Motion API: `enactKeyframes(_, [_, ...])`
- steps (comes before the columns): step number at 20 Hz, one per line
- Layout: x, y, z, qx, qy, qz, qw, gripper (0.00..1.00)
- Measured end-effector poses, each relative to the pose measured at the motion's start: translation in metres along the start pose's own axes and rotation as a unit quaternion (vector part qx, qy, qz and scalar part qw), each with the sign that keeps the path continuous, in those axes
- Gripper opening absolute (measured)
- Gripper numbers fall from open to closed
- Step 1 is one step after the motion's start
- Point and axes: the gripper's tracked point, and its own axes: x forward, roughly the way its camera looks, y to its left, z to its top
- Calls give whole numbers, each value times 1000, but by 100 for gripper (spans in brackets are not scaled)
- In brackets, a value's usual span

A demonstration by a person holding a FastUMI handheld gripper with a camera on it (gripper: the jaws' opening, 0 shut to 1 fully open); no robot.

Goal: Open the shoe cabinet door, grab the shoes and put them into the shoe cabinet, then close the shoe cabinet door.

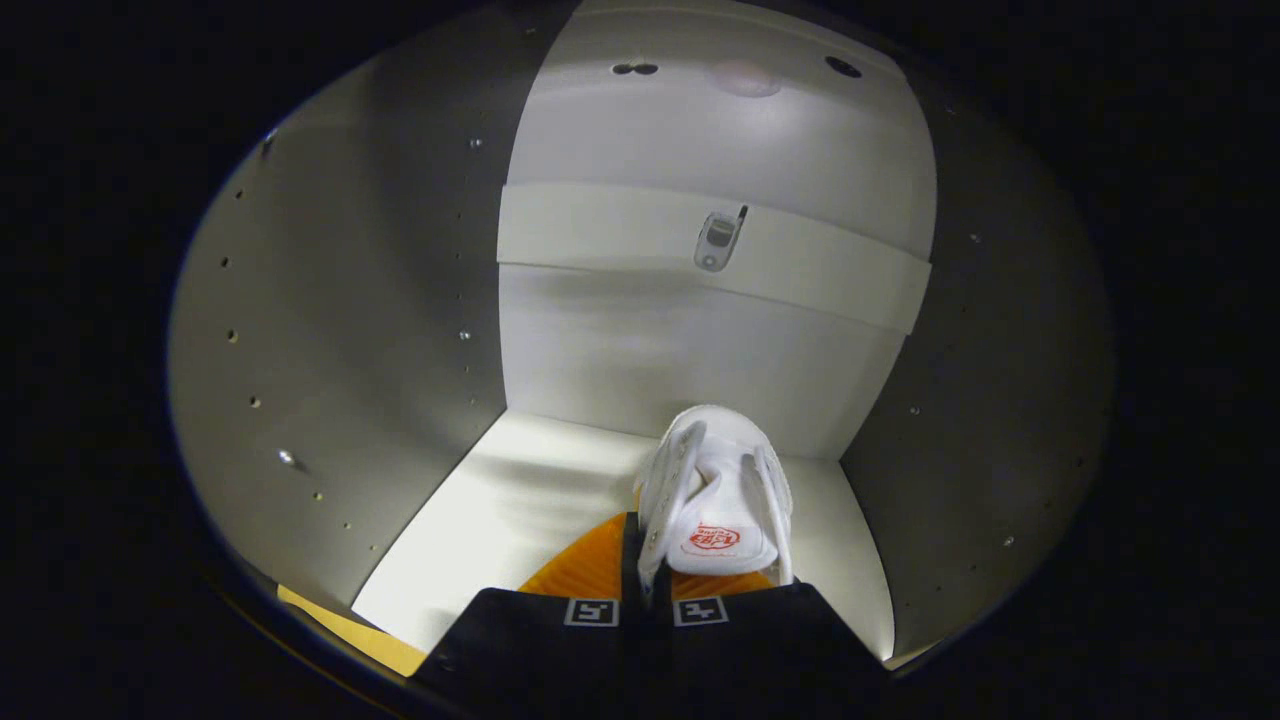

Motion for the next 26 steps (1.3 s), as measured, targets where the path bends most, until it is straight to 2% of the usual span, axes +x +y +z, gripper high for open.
enactKeyframes(3, [11, 3, -12, -9, 19, -4, 1000, 5])
enactKeyframes(6, [15, 6, -18, 12, 34, -11, 999, 5])
enactKeyframes(10, [10, 7, -22, 34, 37, -19, 999, 16])
enactKeyframes(12, [3, 10, -25, 51, 39, -13, 998, 24])
enactKeyframes(13, [-3, 12, -25, 63, 37, -8, 997, 37])
enactKeyframes(14, [-9, 14, -24, 68, 35, -4, 997, 43])
enactKeyframes(16, [-25, 15, -22, 64, 24, 3, 998, 64])
enactKeyframes(20, [-57, 18, -16, 70, 7, 12, 997, 89])
enactKeyframes(21, [-68, 14, -12, 74, -1, 7, 997, 99])
enactKeyframes(26, [-135, 2, 12, 80, -58, -3, 995, 99])
